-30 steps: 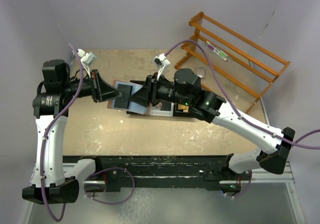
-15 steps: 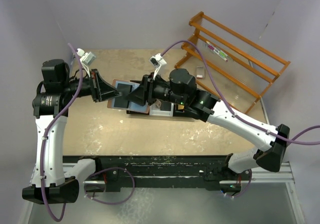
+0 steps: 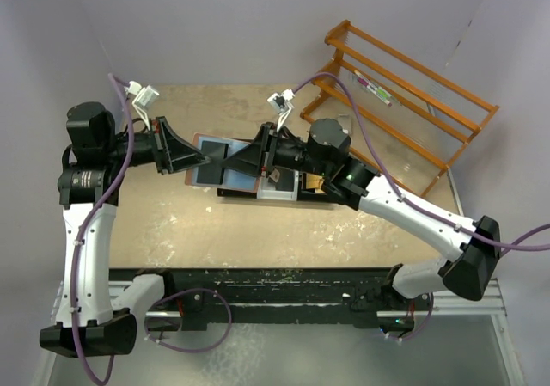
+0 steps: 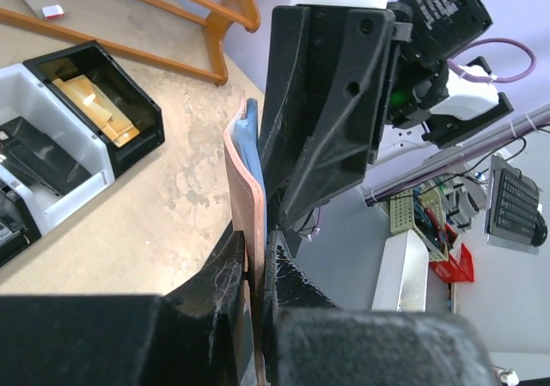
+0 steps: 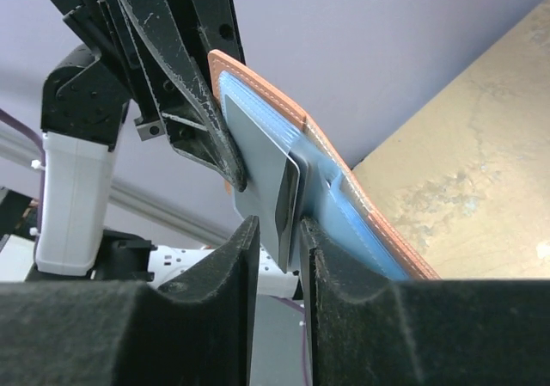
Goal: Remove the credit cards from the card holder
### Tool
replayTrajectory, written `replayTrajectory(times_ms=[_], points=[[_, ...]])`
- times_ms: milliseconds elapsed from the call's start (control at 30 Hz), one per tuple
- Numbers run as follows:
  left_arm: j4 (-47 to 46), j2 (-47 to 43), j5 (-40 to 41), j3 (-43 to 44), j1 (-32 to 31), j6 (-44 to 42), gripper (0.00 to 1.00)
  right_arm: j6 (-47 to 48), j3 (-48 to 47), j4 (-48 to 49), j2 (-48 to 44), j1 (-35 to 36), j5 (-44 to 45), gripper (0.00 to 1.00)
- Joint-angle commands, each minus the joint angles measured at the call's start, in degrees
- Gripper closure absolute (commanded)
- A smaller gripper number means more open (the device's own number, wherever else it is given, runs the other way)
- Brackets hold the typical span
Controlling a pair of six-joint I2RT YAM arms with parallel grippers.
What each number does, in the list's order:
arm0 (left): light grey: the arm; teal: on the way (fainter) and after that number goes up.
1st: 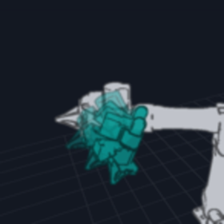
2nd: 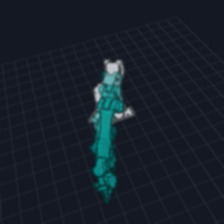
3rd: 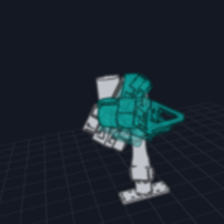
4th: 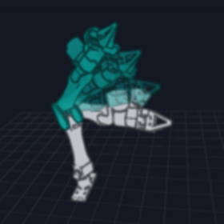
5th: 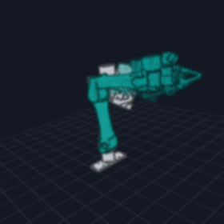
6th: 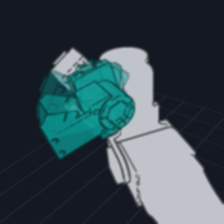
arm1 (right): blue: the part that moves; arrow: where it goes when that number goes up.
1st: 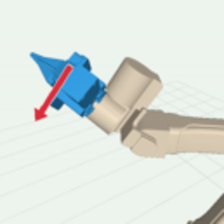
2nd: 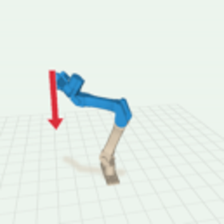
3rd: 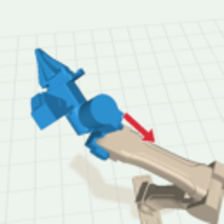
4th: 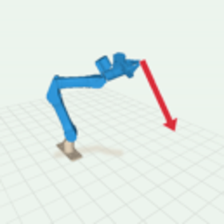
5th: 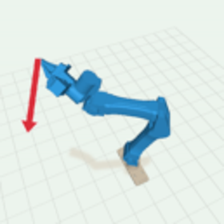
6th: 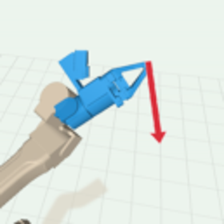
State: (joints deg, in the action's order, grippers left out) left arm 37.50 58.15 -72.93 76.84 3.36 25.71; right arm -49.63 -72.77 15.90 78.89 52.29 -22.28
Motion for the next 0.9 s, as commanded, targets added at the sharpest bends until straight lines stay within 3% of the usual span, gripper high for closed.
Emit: replayTrajectory(times_ms=[0,233,433,867], points=[[-6.82,-2.19,-7.52,-0.69,-0.6,6.34,1.0,-3.84,0.09,8.94,1.0,0.35,-4.8,0.75],[-2.59,-1.81,-5.86,-0.56,-0.59,1.99,0.99,-4.97,0.61,9.47,1.14,0.24,-4.73,0.88],[1.01,-1.23,-5.04,0.17,-0.54,-1.72,0.91,-4.53,1.85,7.36,-0.22,-0.89,-3.59,0.99],[-0.31,-0.84,-8.98,0.64,-0.63,0.18,0.9,-5.23,7.15,8.62,-4.05,-3.25,-4.87,1.0]])
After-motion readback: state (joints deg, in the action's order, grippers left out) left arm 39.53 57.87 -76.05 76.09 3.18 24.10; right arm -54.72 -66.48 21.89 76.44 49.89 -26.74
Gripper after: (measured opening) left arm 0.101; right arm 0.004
